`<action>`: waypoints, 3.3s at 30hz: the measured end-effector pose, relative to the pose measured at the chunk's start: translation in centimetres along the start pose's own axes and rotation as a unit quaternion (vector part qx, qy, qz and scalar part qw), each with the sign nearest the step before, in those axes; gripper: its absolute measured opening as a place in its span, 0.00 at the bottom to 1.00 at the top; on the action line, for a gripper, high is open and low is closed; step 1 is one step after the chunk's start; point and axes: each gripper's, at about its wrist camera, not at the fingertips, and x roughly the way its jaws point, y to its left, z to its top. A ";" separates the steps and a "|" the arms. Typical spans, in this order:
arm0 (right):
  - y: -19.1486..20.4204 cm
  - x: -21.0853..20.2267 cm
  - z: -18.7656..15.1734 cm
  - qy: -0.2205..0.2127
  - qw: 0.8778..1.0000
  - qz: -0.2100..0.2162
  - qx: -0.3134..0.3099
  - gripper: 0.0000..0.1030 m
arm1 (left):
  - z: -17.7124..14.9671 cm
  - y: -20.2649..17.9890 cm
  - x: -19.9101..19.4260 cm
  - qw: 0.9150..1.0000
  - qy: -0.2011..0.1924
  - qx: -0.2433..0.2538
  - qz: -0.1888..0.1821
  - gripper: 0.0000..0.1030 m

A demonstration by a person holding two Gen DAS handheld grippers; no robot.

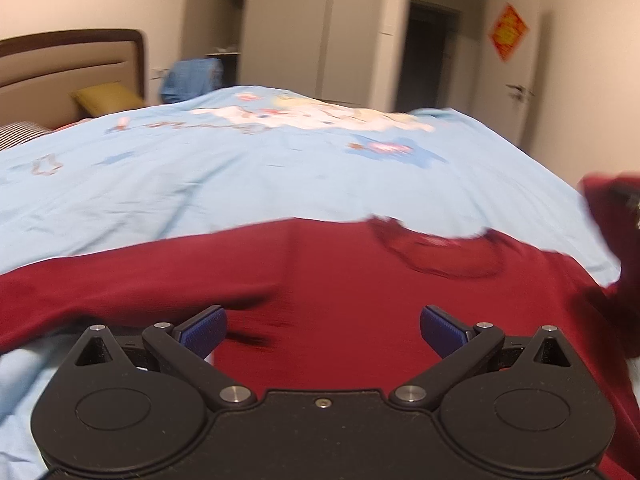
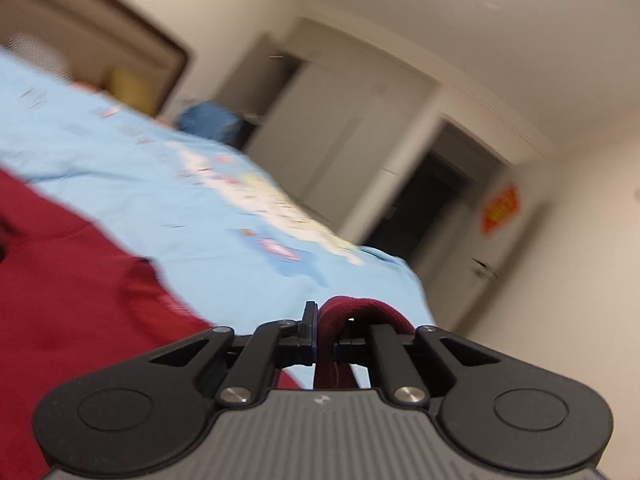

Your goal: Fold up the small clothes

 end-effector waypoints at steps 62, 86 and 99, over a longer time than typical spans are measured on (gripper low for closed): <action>-0.6 9.5 -6.4 0.143 0.973 0.079 0.161 0.90 | -2.5 2.6 2.8 1.000 0.010 -0.004 0.018 0.99; -13.7 12.4 -17.3 0.183 0.881 0.091 0.427 0.20 | -2.3 0.6 4.0 0.998 -0.006 0.033 0.047 0.98; -10.5 3.7 -18.5 0.184 0.897 0.117 0.384 0.50 | -3.4 0.3 5.0 0.997 0.030 0.042 0.052 0.99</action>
